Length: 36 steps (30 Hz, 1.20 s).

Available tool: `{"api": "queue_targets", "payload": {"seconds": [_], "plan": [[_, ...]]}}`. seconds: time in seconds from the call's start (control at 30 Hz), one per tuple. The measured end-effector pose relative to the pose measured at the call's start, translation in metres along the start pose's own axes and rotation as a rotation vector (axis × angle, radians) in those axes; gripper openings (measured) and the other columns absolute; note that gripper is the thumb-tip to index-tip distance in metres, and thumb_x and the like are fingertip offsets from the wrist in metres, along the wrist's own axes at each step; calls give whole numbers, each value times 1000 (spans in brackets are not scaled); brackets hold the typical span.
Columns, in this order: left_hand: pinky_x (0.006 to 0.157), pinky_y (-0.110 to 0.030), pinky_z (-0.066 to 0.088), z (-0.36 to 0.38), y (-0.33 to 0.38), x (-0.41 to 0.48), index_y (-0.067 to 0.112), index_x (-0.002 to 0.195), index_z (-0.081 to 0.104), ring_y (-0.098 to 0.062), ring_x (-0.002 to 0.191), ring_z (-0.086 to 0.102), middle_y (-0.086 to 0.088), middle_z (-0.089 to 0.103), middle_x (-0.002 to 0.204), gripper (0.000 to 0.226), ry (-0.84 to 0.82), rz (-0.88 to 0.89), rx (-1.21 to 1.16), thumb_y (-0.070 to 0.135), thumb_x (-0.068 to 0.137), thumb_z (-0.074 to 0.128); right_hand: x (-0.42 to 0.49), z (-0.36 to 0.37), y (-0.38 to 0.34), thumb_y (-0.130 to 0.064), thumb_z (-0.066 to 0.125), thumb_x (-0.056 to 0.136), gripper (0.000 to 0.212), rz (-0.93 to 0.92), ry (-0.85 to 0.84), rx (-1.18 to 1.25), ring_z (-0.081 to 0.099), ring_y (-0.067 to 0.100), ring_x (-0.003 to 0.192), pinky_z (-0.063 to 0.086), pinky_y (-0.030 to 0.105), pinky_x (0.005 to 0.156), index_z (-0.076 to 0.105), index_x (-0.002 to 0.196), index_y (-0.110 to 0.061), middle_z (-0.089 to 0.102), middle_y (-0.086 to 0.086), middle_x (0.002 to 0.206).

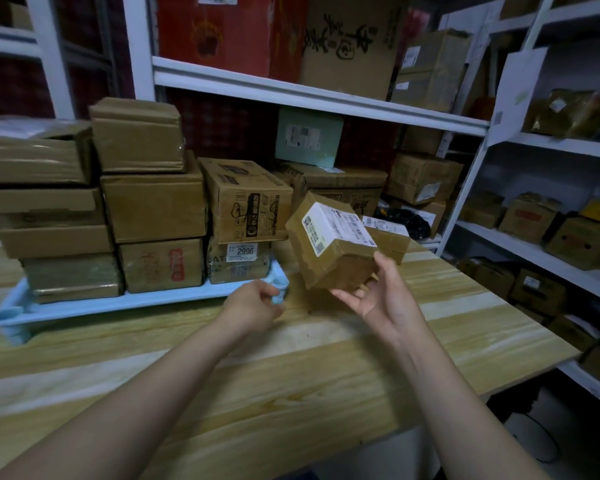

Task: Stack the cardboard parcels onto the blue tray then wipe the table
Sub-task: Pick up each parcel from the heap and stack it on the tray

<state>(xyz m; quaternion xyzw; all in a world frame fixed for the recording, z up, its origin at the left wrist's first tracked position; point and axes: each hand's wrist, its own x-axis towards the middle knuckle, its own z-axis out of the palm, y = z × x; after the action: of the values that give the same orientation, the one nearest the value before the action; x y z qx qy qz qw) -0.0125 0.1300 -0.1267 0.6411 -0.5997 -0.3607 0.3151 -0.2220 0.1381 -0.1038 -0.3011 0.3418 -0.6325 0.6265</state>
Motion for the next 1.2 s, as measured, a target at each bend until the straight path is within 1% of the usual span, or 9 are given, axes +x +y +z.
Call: {"api": "queue_targets", "payload": {"seconds": [0.17,0.3,0.43,0.63,0.73,0.93,1.03,1.1,1.2], "plan": [[99,-31,46,-27,-20,-3,32,116,64,-15,112,59,9,63,122,37,-134,-3,459,44,81,69,9,51,-21,-38,56,98,34,-126,22,-55,66,31,110,58,50,88,56,125,-18,66,15,122],[100,-30,45,-40,-29,1,33,126,62,-16,119,56,7,60,131,46,-141,27,554,45,83,67,22,111,-33,-41,52,100,18,-202,30,-224,64,21,100,59,45,83,58,106,-25,65,4,109],[99,-30,45,-44,-31,8,34,131,58,-18,122,54,6,57,134,50,-139,69,665,46,83,66,39,170,-34,-45,50,100,19,-232,34,-462,64,18,100,60,42,84,57,96,-28,66,1,106],[93,-33,48,-59,-42,19,26,126,62,-22,116,56,2,61,128,48,-242,85,815,43,82,70,68,225,-35,-45,46,101,33,-219,62,-636,60,21,106,58,42,91,54,121,-19,61,-2,100],[98,-34,43,-65,-46,23,25,136,53,-25,124,51,0,56,136,60,-305,124,879,42,81,72,83,242,-27,-45,45,102,43,-180,74,-639,54,23,108,57,45,93,49,134,-16,54,-1,101],[107,-37,39,-74,-47,30,24,142,48,-25,131,45,1,50,143,68,-375,190,951,43,81,73,110,261,-13,-47,36,103,53,-130,61,-710,49,29,125,56,46,95,39,146,-15,48,8,141],[108,-38,39,-74,-44,30,23,141,49,-26,130,46,0,51,142,66,-374,212,975,42,82,72,117,262,-8,-50,32,103,58,-149,99,-815,53,25,102,57,42,92,36,149,-15,45,8,142],[107,-39,39,-75,-44,29,23,141,50,-26,130,46,0,51,142,66,-372,218,985,42,82,72,120,259,-8,-51,34,102,57,-145,157,-865,52,22,90,58,38,88,40,146,-14,50,7,132],[107,-38,40,-74,-45,27,23,141,49,-26,131,45,0,51,142,66,-364,221,996,42,82,72,122,257,-10,-46,41,102,50,-133,172,-773,56,17,76,61,32,82,45,141,-15,53,6,128]]}}
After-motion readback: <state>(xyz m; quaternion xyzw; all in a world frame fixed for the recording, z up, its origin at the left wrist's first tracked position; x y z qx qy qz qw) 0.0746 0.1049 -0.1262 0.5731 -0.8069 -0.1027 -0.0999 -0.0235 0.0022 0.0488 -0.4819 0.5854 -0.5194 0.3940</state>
